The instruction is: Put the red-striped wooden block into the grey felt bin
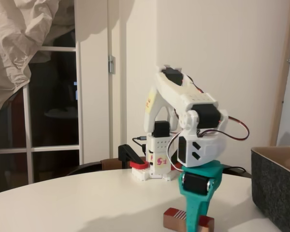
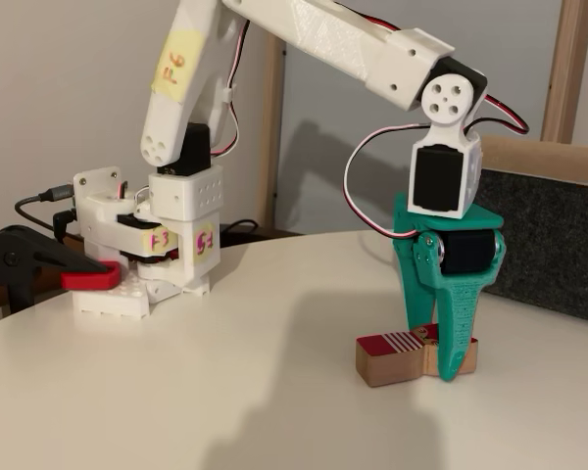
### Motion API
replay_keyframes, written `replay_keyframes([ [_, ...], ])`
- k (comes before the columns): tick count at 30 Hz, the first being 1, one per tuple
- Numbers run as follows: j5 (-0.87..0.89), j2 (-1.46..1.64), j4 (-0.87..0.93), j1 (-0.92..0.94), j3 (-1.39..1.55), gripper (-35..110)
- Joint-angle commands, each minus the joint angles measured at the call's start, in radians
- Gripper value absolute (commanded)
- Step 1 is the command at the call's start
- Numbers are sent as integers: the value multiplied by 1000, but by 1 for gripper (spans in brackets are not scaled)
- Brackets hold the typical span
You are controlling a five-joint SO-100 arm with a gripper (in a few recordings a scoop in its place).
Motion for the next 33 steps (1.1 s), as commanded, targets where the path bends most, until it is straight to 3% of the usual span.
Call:
replay_keyframes([
  [1, 43, 64, -6, 17, -2, 9],
  [24, 360, 456, -8, 195, -3, 3],
  [33, 466, 607, -141, 239, -3, 1],
])
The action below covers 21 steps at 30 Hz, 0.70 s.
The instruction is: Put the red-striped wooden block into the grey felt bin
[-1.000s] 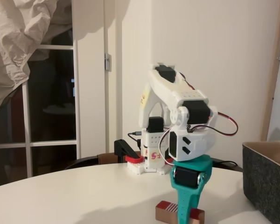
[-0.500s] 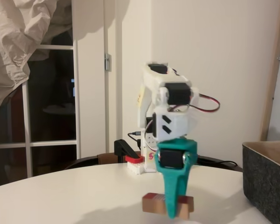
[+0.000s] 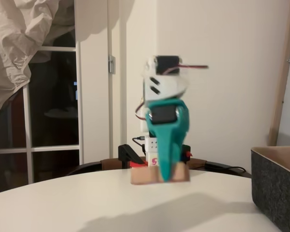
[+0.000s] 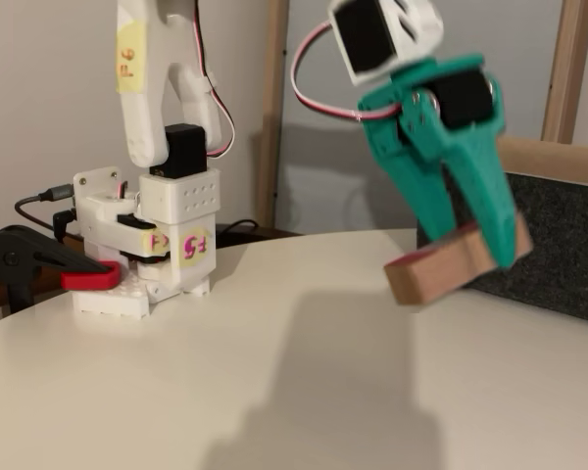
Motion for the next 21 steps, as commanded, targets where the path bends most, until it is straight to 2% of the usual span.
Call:
replay_keyframes([
  [1, 40, 114, -69, 14, -17, 2],
  [11, 115, 184, -333, -81, -26, 3],
  [21, 124, 153, -390, -374, -133, 3],
])
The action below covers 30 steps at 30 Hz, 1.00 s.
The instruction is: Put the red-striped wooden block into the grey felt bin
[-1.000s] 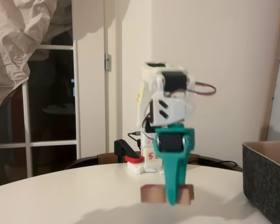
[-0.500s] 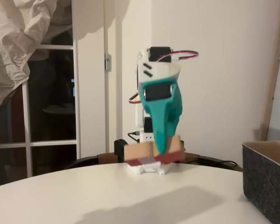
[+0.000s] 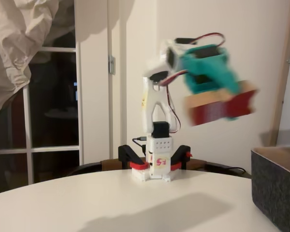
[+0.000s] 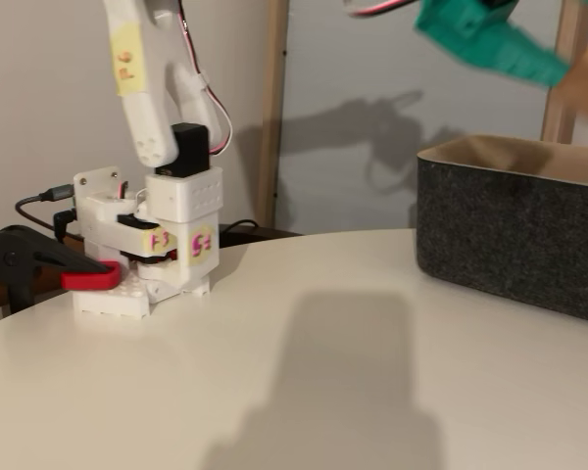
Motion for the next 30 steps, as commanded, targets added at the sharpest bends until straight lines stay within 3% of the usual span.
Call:
replay_keyframes([
  [1, -6, 29, -41, -120, -54, 4],
  [12, -213, -195, -109, -460, -104, 4],
  [21, -400, -397, -107, -551, -183, 4],
  [30, -400, -337, 37, -594, -181, 27],
])
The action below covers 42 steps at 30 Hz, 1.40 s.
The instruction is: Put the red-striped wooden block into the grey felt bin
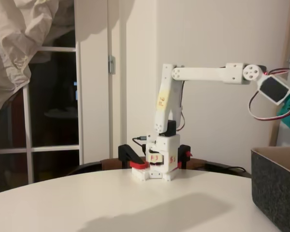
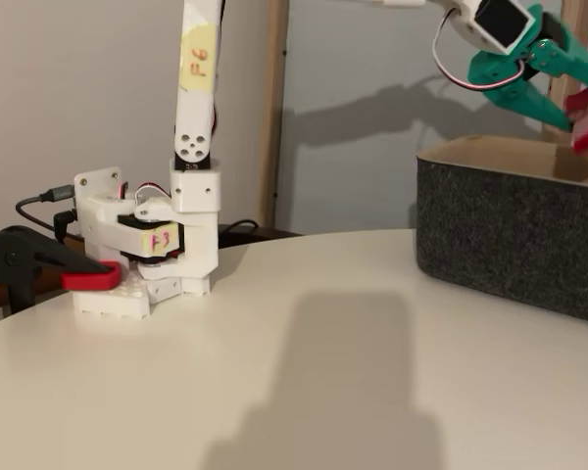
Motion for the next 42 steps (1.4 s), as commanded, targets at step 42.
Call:
replay_keyframes([
  [42, 523, 1131, 462, 1149, 804, 5],
])
